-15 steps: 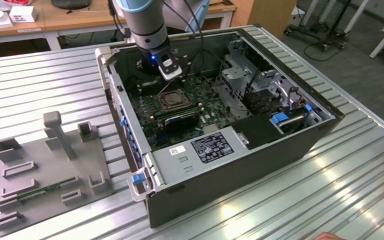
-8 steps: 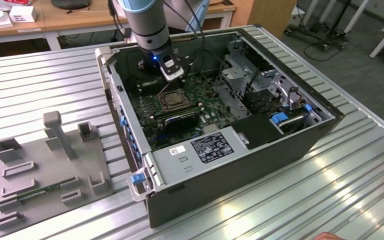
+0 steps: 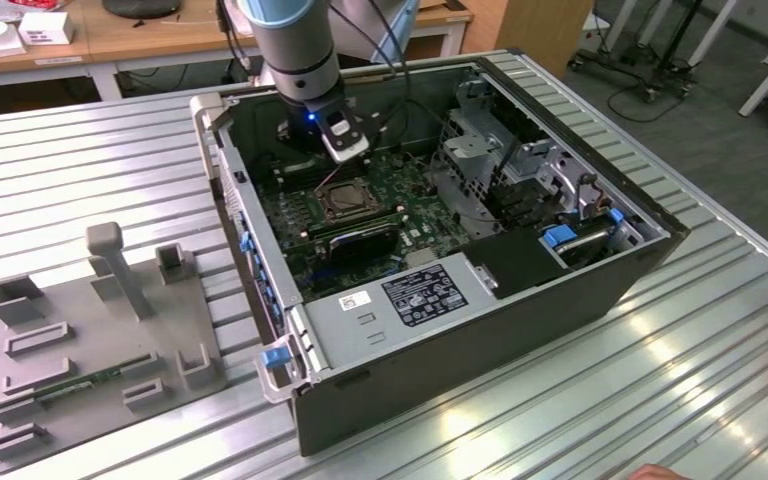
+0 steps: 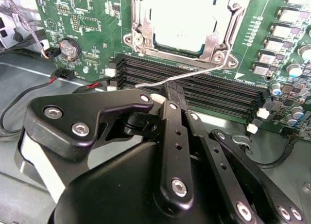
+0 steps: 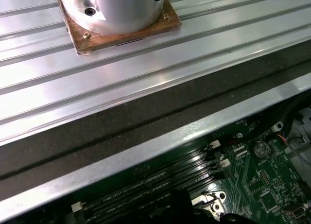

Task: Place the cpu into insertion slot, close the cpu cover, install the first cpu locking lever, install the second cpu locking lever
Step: 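Install the first cpu locking lever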

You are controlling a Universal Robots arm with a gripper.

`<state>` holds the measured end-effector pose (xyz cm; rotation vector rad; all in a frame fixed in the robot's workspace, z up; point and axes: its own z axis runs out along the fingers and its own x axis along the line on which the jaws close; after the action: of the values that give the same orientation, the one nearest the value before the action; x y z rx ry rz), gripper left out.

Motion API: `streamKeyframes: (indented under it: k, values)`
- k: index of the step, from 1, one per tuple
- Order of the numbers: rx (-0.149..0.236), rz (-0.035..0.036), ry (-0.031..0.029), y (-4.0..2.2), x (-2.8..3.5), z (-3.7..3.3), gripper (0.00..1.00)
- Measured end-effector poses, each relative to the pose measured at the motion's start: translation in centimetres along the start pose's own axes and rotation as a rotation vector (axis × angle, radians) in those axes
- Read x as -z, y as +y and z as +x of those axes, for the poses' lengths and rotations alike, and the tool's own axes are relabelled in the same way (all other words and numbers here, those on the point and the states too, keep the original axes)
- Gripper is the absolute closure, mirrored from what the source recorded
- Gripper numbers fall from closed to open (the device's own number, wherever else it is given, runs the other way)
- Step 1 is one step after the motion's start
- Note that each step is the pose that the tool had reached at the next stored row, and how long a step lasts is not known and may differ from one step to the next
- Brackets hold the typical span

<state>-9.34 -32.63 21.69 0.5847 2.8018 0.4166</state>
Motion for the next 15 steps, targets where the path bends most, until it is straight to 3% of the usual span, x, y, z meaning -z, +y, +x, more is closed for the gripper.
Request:
streamKeyframes:
  k: [15]
  values:
    - [0.0, -0.0004, 0.0002, -0.06, -0.72, -0.27, 0.9]
